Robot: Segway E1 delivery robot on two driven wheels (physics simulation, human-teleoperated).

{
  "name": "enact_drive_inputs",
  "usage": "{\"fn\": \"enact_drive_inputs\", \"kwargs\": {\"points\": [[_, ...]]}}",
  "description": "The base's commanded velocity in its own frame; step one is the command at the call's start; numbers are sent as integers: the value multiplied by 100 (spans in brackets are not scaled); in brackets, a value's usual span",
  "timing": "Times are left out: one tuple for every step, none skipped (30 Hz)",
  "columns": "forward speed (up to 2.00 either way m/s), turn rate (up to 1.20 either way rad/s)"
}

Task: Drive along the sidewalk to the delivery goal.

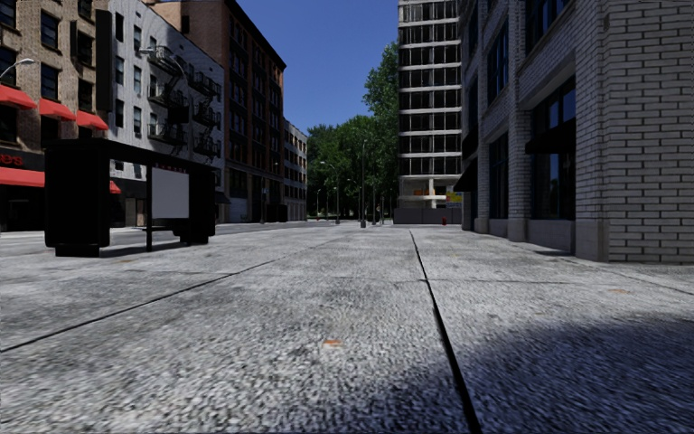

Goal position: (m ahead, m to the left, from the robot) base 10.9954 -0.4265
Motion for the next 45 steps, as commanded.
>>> {"fn": "enact_drive_inputs", "kwargs": {"points": [[200, 0], [200, 0], [200, 0], [200, 0], [200, 0], [200, 0], [200, 0], [200, 0], [200, 0], [200, 0], [200, 0], [200, 0], [200, 0], [200, 0], [200, 0], [200, 0], [200, 0], [200, 0], [200, 0], [200, 0], [200, 0], [200, 0], [200, 0], [200, 0], [200, 0], [200, 0], [200, 0], [200, 0], [200, 0], [200, 0], [200, 0], [200, 0], [200, 0], [200, 0], [200, 0], [200, 0], [200, 0], [200, 0], [200, 0], [200, 0], [200, 0], [200, 0], [200, 0], [200, 0], [200, 0]]}}
